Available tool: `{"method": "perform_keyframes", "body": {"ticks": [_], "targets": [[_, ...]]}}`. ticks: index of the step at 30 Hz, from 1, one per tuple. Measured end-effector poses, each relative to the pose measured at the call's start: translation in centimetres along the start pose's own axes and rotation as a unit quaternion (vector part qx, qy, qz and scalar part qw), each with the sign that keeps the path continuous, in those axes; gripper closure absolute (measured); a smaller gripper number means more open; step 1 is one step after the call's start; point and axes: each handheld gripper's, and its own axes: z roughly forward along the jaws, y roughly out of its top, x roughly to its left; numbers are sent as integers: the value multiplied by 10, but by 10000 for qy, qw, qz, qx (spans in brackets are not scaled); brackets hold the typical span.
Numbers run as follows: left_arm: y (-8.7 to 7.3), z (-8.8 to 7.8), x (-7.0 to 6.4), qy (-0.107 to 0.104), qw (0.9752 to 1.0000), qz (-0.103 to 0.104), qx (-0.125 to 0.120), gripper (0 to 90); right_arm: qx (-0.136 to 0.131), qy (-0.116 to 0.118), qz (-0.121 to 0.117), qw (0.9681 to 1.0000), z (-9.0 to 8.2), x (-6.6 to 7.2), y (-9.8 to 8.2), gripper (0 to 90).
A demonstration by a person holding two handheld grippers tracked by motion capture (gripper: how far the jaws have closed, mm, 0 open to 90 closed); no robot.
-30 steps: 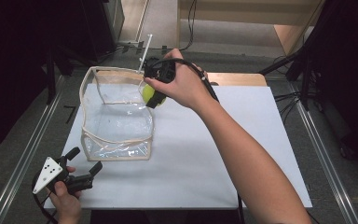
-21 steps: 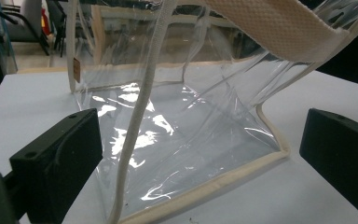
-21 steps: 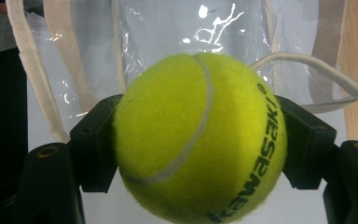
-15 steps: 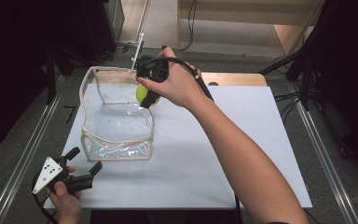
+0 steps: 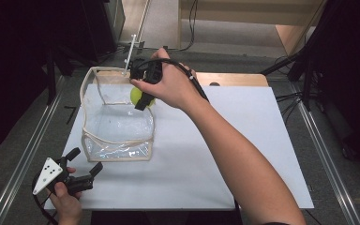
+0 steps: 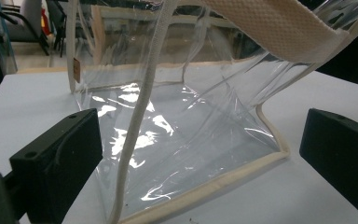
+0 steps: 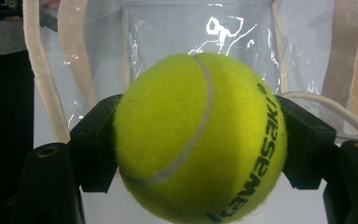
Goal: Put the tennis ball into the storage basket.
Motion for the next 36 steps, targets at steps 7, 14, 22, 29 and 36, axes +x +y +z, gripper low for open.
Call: {"method": "perform_keyframes", "body": {"ticks": [7, 14, 22, 29, 36], "targets": [[0, 0, 0, -3, 10000, 5, 3, 0, 30, 76, -66, 9999, 6, 1, 6, 240], [0, 0, 0, -2, 10000, -8, 0, 0, 29, 119, -75, 9999, 12, 2, 10, 240], [0, 0, 0, -3, 10000, -12, -3, 0, 41, 176, -93, 9998, 20, 3, 16, 239], [0, 0, 0, -3, 10000, -21, -12, 0, 50, 206, -105, 9997, 26, 2, 19, 237], [0, 0, 1, -11, 10000, -26, -27, 0, 4, 117, -128, 9998, 29, 3, 20, 226]]}}
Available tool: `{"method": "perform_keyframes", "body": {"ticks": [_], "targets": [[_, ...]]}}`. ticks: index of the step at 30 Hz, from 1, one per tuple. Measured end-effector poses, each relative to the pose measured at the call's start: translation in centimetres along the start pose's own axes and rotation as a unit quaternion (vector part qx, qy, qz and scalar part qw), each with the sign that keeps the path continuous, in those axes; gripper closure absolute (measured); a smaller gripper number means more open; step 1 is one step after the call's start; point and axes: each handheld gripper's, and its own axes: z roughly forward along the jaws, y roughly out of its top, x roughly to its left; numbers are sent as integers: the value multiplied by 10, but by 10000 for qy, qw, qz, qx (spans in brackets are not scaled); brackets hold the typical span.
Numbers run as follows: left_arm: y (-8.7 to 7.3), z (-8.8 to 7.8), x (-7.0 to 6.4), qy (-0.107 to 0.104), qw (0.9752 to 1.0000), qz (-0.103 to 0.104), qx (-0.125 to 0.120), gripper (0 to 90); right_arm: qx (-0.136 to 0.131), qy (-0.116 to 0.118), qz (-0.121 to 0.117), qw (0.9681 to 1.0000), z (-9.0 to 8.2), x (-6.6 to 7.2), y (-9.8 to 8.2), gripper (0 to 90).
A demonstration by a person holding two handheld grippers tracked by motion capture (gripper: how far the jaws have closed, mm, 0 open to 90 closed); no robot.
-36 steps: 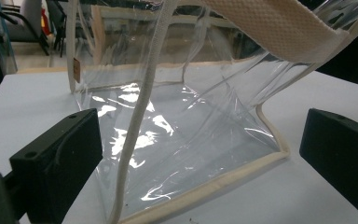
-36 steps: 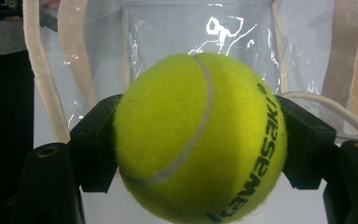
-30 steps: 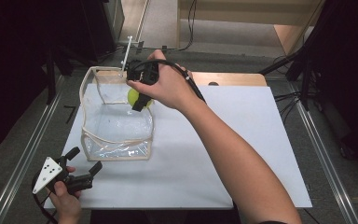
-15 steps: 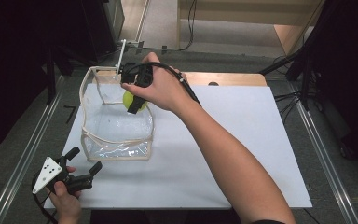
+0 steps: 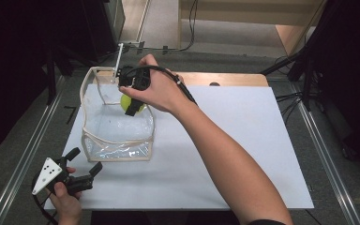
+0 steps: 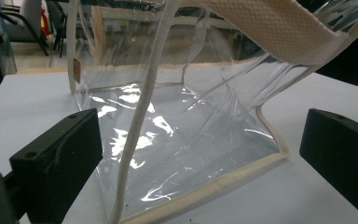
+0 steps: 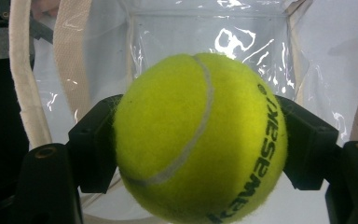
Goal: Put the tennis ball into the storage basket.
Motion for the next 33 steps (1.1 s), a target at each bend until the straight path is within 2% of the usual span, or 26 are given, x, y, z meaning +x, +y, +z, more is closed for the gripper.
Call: {"method": "perform_keyframes", "body": {"ticks": [3, 5, 7, 8, 9, 23, 33], "targets": [[0, 0, 0, -3, 10000, -3, 1, 0, -160, 43, 1, 9999, -1, 0, 0, 86], [0, 0, 0, 4, 10000, -2, 9, 0, -220, -83, 20, 9997, -4, 1, 0, 86], [0, 0, 0, 4, 10000, 0, 10, 0, -250, -91, 45, 9996, -7, 1, 0, 74], [0, 0, 0, -6, 10000, 0, 3, 0, -261, -140, 20, 9996, -7, 1, -1, 10], [0, 0, 0, -2, 10000, 1, 7, 0, -241, -134, 50, 9996, -8, 1, -2, 0], [0, 0, 0, 0, 10000, 11, 24, 0, -278, -279, 176, 9991, -17, 1, -18, 0], [0, 0, 0, 0, 10000, -3, 7, 0, -281, -274, 205, 9990, -21, 1, -32, 0]]}}
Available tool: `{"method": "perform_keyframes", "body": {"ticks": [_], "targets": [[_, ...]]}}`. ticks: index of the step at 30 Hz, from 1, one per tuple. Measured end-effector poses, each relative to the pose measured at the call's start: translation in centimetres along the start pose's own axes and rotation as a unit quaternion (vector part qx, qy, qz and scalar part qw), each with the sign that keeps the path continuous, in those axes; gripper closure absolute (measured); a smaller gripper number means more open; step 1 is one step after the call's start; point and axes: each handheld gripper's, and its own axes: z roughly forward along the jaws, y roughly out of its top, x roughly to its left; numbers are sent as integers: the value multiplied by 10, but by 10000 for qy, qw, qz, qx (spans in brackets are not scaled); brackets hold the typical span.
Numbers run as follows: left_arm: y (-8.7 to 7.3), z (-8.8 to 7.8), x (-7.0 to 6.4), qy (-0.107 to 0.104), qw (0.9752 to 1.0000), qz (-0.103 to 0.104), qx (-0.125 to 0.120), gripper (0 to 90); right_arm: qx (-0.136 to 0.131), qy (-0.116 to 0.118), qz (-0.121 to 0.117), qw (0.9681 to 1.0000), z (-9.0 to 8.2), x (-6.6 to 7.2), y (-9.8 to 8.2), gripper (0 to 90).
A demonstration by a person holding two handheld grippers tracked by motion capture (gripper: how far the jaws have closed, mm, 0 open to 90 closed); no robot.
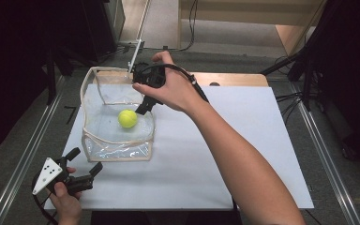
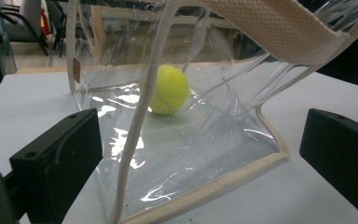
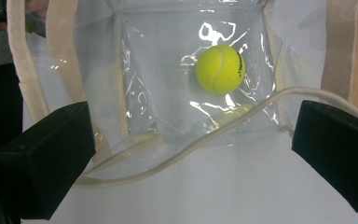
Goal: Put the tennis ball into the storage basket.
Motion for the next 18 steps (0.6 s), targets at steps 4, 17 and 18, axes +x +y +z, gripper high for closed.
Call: {"method": "perform_keyframes", "body": {"ticks": [4, 17, 18], "targets": [[0, 0, 0, -3, 10000, -2, 1, 0, 29, -15, 12, 10000, -1, 1, -5, 0], [0, 0, 0, 3, 10000, 16, 20, 0, 80, 50, 93, 9999, 2, -2, -24, 0], [0, 0, 0, 4, 10000, 20, 20, 0, 77, 37, 135, 9999, 1, -2, -26, 0]]}}
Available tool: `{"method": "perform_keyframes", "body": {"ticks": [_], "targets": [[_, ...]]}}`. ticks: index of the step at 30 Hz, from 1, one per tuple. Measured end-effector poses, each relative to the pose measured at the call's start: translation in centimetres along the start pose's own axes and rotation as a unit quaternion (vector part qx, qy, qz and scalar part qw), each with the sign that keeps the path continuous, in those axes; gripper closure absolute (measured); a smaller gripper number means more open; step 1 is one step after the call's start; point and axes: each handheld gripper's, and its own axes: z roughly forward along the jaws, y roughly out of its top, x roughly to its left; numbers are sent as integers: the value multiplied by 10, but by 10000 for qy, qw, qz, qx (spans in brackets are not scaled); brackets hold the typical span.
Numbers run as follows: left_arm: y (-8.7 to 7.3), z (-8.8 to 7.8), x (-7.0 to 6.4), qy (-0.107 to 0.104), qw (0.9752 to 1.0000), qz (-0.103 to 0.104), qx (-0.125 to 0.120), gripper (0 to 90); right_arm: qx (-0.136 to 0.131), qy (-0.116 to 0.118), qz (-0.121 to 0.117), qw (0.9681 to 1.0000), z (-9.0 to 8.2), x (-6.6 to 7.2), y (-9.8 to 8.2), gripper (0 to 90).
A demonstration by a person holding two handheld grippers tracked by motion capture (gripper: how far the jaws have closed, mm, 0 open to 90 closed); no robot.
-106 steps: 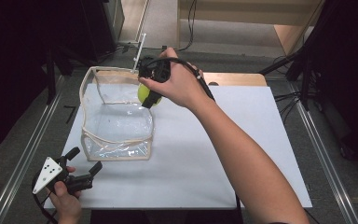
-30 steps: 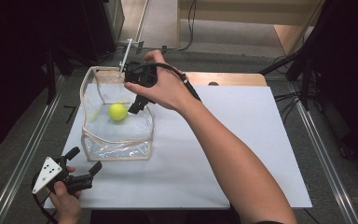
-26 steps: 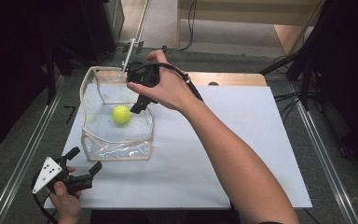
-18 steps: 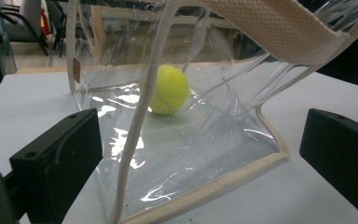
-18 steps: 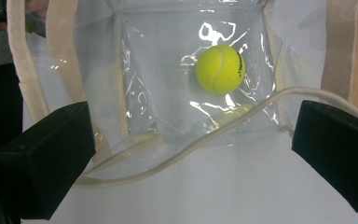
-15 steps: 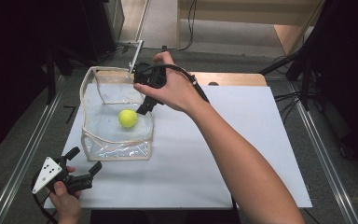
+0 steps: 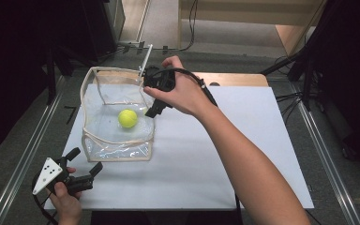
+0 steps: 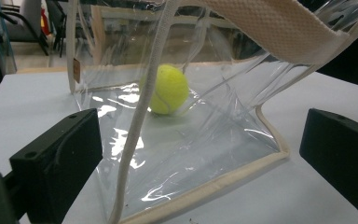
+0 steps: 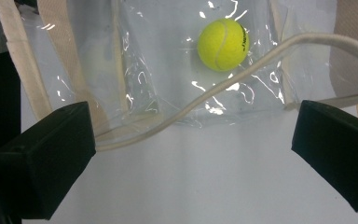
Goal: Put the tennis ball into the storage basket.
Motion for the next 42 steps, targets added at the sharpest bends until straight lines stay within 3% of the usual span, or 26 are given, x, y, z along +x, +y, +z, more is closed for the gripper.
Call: {"method": "perform_keyframes", "body": {"ticks": [42], "targets": [[0, 0, 0, -3, 10000, 25, 8, 0, 236, 52, 314, 9992, 30, -4, -50, 0]]}}
